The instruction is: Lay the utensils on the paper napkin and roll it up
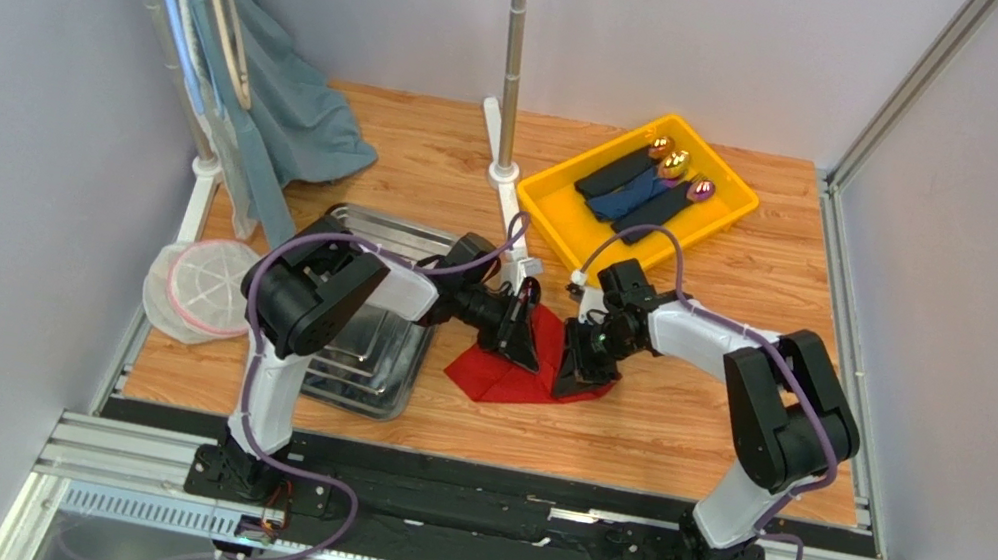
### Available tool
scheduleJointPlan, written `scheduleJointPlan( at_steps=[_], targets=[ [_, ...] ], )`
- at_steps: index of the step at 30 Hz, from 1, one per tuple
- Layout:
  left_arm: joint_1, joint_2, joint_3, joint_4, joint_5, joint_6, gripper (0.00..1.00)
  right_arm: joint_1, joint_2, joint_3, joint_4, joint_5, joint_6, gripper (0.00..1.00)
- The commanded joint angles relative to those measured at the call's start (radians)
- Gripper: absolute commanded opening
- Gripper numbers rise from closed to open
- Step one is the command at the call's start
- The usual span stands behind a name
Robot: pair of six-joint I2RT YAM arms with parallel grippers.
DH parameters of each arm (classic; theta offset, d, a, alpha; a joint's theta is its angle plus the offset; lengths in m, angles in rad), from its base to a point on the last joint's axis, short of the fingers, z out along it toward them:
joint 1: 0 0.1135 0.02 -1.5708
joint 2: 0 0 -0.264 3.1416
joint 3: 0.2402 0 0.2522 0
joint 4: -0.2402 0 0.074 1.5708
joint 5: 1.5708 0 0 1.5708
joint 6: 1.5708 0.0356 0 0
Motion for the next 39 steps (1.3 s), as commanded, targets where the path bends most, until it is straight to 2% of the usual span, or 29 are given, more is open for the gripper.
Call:
scheduleJointPlan(
  at_steps=[1,15,24,28,31,35,39],
  targets=[
    [0.022,0.021,0.014,0.027,-0.014,0.005,0.01,0.005,-0.05,0.002,0.041,0.037,0.002,0.11],
    [0.021,0.021,0.013,0.015,-0.02,0.014,0.0,0.043,-0.048,0.016,0.059,-0.02,0.023,0.11],
    [0.022,0.018,0.013,-0.001,-0.026,0.026,0.0,0.056,0.035,-0.007,0.079,0.077,0.0,0.11],
    [0.022,0.015,0.011,-0.01,-0.028,0.034,0.0,0.054,0.011,0.002,0.065,0.071,-0.009,0.13],
    [0.022,0.012,0.008,-0.016,-0.026,0.038,0.0,0.045,-0.072,0.017,0.036,0.029,-0.007,0.21],
    [0.024,0.012,0.006,-0.014,-0.029,0.038,0.0,0.017,-0.174,0.037,-0.045,0.015,-0.01,0.45],
    [0.022,0.012,0.008,-0.016,-0.028,0.038,0.0,-0.053,-0.228,0.019,-0.105,0.043,-0.017,0.63]
  ],
)
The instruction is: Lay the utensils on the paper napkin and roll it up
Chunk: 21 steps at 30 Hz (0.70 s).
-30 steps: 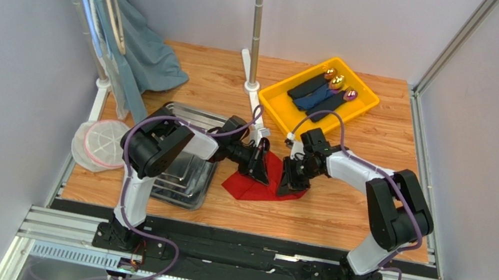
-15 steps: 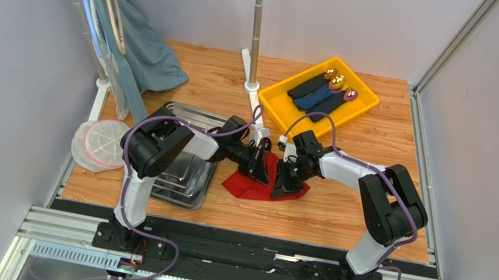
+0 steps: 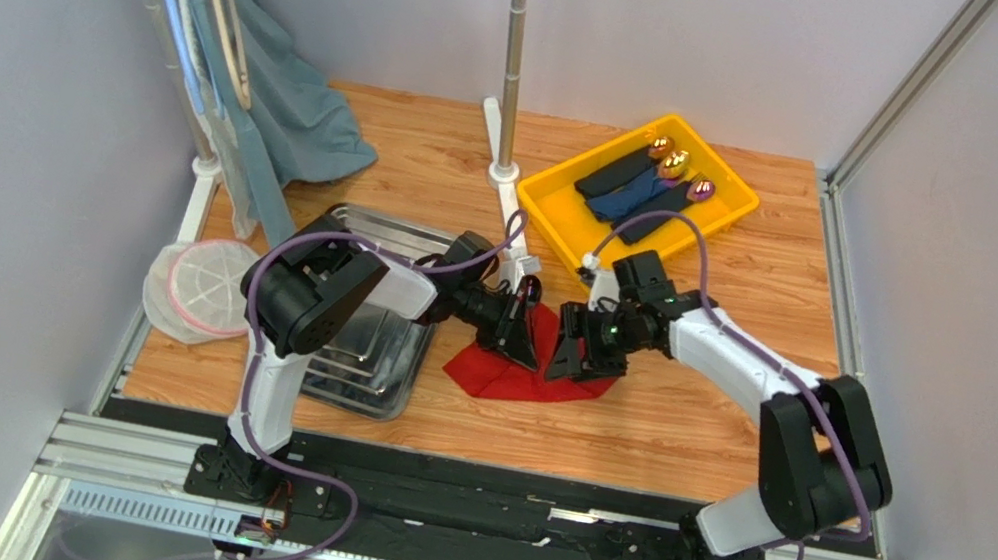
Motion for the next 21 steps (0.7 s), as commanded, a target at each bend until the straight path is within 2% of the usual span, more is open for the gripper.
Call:
scheduleJointPlan(
  at_steps=[1,2,7,13,21],
  targets=[
    [0.01,0.008,0.008,-0.018,-0.035,0.04,0.0,-0.094,-0.074,0.01,-0.083,0.05,-0.021,0.67],
    [0.01,0.008,0.008,-0.018,-0.035,0.042,0.0,-0.112,-0.076,0.003,-0.103,0.058,-0.022,0.71],
    [0.01,0.011,0.011,-0.021,-0.035,0.042,0.0,-0.241,-0.059,-0.005,-0.117,0.083,-0.028,0.75],
    [0.01,0.013,0.014,-0.023,-0.038,0.042,0.0,-0.261,-0.002,-0.008,-0.083,0.118,-0.01,0.69],
    [0.01,0.013,0.014,-0.024,-0.038,0.04,0.0,-0.261,0.113,-0.002,-0.037,0.047,0.025,0.68]
  ],
)
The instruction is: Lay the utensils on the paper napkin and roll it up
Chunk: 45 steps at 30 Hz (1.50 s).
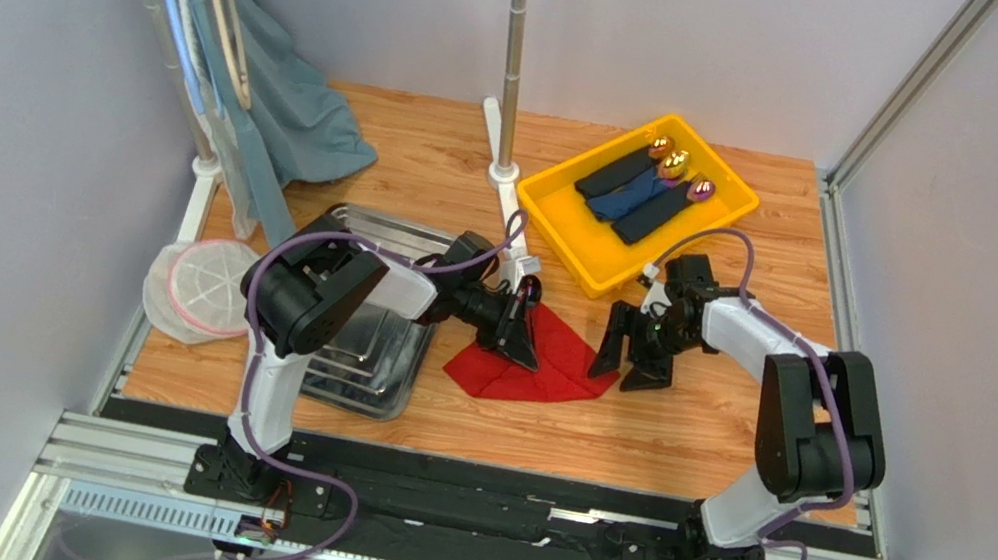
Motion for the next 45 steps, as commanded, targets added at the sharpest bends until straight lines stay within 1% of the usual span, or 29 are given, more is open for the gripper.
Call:
scheduleJointPlan(
  at_steps=[1,5,7,10,13,17,20,21,23,27,29,32,35,38,42,45],
  targets=[
    [0.01,0.013,0.012,-0.02,-0.035,0.04,0.0,0.002,0.036,-0.003,0.08,-0.07,0.032,0.67],
    [0.01,0.013,0.012,-0.021,-0.034,0.04,0.0,0.002,0.032,-0.02,0.126,-0.185,0.073,0.61],
    [0.01,0.014,0.013,-0.021,-0.034,0.04,0.0,-0.001,0.003,-0.032,0.163,-0.243,0.091,0.58],
    [0.01,0.013,0.012,-0.018,-0.034,0.04,0.0,0.001,-0.069,-0.075,0.238,-0.294,0.128,0.56],
    [0.01,0.01,0.009,-0.018,-0.034,0.04,0.0,0.001,-0.1,-0.091,0.269,-0.335,0.145,0.54],
    [0.01,0.011,0.009,-0.017,-0.032,0.04,0.0,-0.001,-0.094,-0.094,0.272,-0.325,0.15,0.54],
    [0.01,0.01,0.01,-0.018,-0.032,0.042,0.0,-0.028,-0.086,-0.103,0.29,-0.335,0.17,0.54],
    [0.01,0.01,0.01,-0.018,-0.032,0.042,0.0,-0.033,-0.082,-0.103,0.281,-0.297,0.168,0.54],
    [0.01,0.01,0.01,-0.018,-0.034,0.042,0.0,-0.035,-0.068,-0.097,0.274,-0.282,0.159,0.54],
    [0.01,0.011,0.012,-0.017,-0.034,0.042,0.0,-0.036,-0.034,-0.078,0.214,-0.161,0.133,0.54],
    [0.01,0.01,0.012,-0.018,-0.034,0.043,0.0,-0.038,-0.02,-0.068,0.195,-0.125,0.124,0.54],
    [0.012,0.014,0.012,-0.018,-0.034,0.043,0.0,-0.047,-0.003,-0.074,0.203,-0.148,0.122,0.55],
    [0.01,0.011,0.012,-0.018,-0.034,0.045,0.0,-0.047,0.003,-0.089,0.25,-0.19,0.144,0.55],
    [0.01,0.011,0.013,-0.02,-0.032,0.046,0.0,-0.058,-0.003,-0.104,0.292,-0.22,0.167,0.57],
    [0.01,0.014,0.015,-0.021,-0.032,0.046,0.0,-0.127,-0.022,-0.146,0.398,-0.283,0.245,0.59],
    [0.01,0.016,0.013,-0.02,-0.032,0.046,0.0,-0.137,-0.023,-0.149,0.41,-0.288,0.251,0.59]
  ],
)
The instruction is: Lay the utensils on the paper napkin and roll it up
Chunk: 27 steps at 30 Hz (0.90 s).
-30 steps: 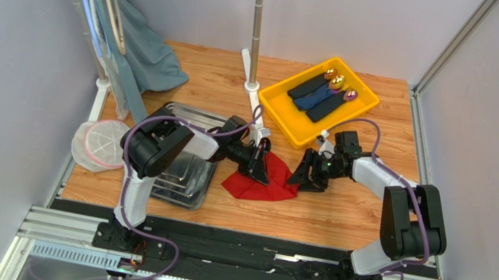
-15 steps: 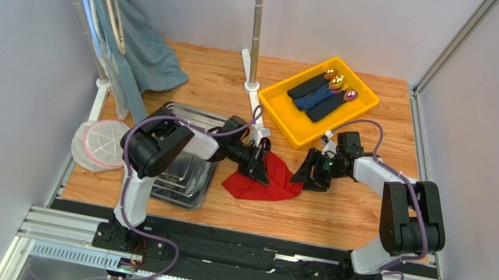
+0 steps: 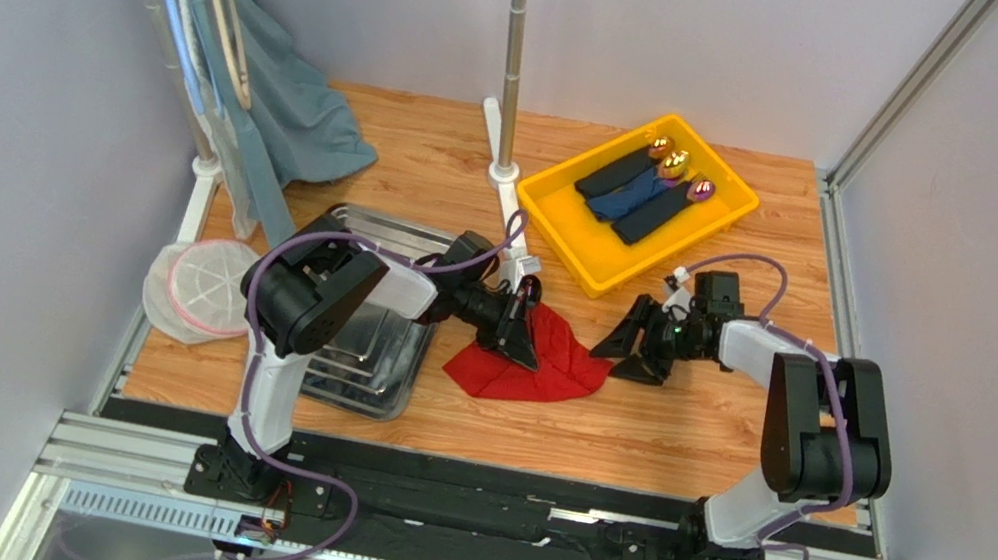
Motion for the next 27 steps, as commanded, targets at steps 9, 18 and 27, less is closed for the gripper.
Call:
scheduleJointPlan(
  at_steps=[9,18,27],
  targets=[
    [0.01,0.013,0.009,-0.018,-0.034,0.046,0.0,-0.024,-0.044,0.021,-0.002,0.152,-0.06,0.6],
    [0.012,0.017,0.015,-0.018,-0.035,0.045,0.0,-0.006,0.048,0.025,-0.024,-0.027,-0.078,0.5],
    [0.01,0.013,0.011,-0.019,-0.035,0.051,0.0,-0.013,0.024,0.039,-0.018,-0.187,-0.023,0.38]
  ],
)
